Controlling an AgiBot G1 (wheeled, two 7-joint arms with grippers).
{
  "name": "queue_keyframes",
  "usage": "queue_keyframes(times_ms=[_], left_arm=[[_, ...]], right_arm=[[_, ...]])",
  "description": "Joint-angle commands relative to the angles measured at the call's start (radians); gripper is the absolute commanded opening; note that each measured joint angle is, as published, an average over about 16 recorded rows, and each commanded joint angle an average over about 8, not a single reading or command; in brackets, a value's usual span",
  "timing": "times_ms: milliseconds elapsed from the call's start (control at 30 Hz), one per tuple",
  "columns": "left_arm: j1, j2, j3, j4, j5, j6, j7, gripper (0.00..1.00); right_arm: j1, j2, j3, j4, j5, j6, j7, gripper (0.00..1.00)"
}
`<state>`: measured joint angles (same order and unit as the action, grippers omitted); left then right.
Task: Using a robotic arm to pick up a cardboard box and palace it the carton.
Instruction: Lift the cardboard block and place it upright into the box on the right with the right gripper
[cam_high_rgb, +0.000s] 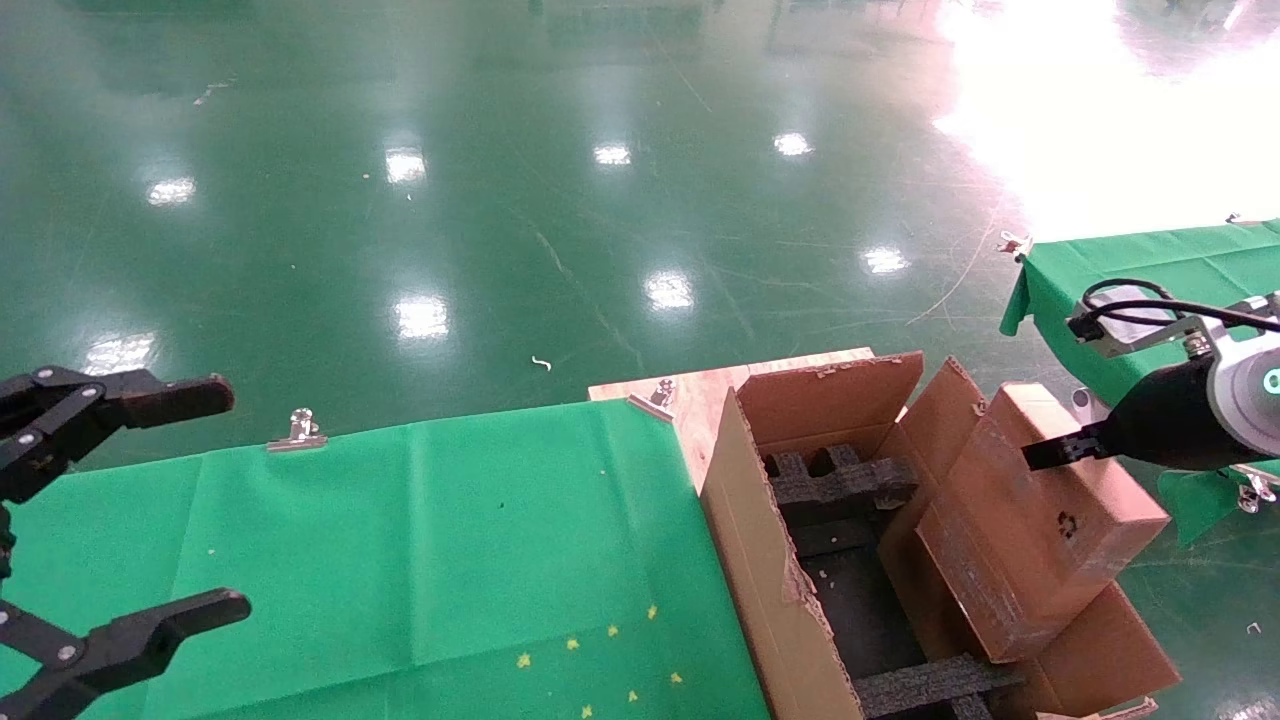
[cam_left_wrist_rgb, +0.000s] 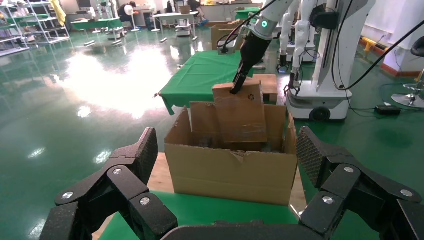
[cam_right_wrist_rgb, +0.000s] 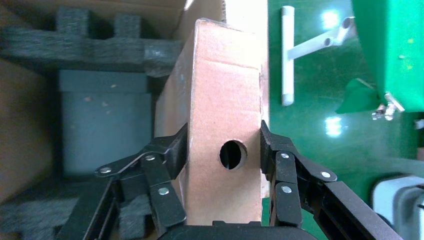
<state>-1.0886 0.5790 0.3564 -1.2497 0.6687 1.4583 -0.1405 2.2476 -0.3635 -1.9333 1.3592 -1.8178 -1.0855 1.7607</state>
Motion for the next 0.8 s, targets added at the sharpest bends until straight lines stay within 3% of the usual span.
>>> queue_keyframes(times_ms=[33,533,800], left_arm=[[0.0,0.0,0.0,0.0,0.0,0.0,0.0,1.0],[0.0,0.0,0.0,0.0,0.0,0.0,0.0,1.0],[0.0,0.0,0.0,0.0,0.0,0.0,0.0,1.0]], right_arm=[[-0.01,-0.001,-0.005,0.001,-0.029,0.023,0.019,0.0],[-0.066,-0.033,-0.021,0.005,-0.023,0.074,0.035,0.0],[-0.086,-0.054,-0.029,0.002,0.076,0.019,-0.015,0.0]])
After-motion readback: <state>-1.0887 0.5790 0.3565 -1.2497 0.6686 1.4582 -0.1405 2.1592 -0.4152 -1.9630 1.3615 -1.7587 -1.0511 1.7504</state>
